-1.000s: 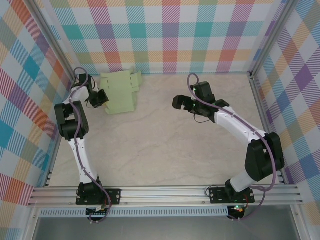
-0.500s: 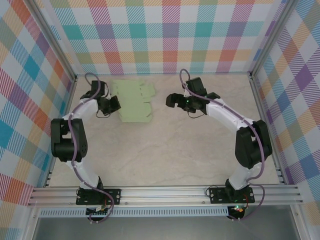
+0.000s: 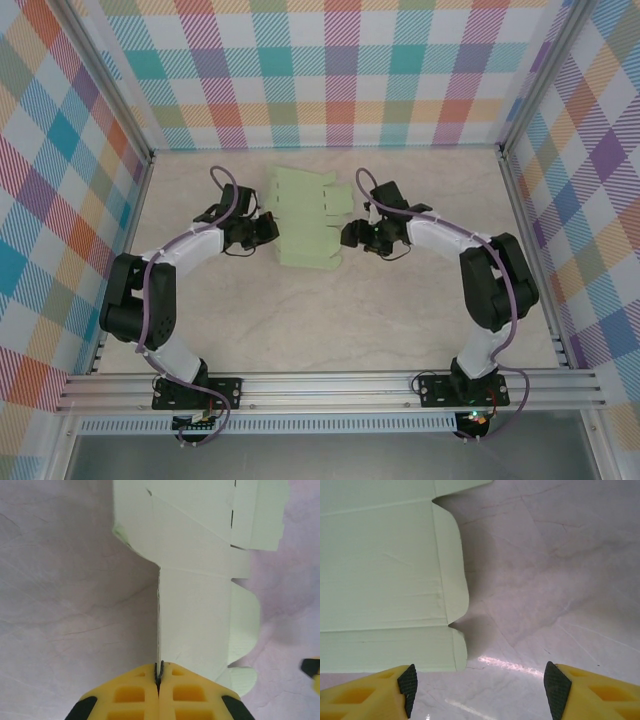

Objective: Fold the paper box

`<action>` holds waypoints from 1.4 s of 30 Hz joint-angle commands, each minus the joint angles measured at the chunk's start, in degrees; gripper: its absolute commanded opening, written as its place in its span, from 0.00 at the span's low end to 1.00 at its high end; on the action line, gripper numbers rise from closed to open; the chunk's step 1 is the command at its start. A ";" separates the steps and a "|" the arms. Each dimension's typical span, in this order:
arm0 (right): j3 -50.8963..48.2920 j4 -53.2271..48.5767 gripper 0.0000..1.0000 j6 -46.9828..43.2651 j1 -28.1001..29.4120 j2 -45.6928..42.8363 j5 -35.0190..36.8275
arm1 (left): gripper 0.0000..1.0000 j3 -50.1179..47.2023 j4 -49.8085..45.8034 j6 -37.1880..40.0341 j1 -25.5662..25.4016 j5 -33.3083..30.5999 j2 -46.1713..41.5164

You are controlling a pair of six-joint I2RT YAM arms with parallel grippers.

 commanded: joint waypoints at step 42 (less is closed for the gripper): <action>-7.52 -1.06 0.00 -17.83 -3.69 -3.91 0.57 | 1.00 5.95 -4.28 2.99 4.68 9.97 8.29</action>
